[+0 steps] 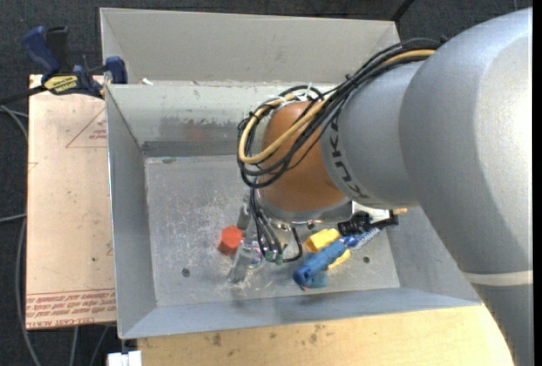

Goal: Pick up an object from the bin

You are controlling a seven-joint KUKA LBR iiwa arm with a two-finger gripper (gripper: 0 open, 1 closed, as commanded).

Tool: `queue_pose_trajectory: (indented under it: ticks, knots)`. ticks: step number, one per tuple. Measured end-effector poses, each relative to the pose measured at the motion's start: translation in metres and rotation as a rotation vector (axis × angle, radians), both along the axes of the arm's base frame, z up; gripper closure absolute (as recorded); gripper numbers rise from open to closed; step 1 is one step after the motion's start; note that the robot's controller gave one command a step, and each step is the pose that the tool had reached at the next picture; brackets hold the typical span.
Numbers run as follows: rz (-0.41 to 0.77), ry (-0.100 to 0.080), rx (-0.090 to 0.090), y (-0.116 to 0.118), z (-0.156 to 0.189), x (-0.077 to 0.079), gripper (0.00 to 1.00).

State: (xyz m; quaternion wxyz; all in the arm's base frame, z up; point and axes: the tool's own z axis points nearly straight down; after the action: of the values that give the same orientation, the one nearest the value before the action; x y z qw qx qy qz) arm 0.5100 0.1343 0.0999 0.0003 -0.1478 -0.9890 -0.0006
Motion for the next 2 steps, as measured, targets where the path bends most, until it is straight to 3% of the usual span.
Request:
queue_pose_trajectory:
  ticks: [1,2]
  knots:
    - [-0.166,-0.001,-0.001,-0.011,0.003,0.009,0.0]
    - [-0.137,0.004,-0.002,0.005,-0.032,-0.003,0.0]
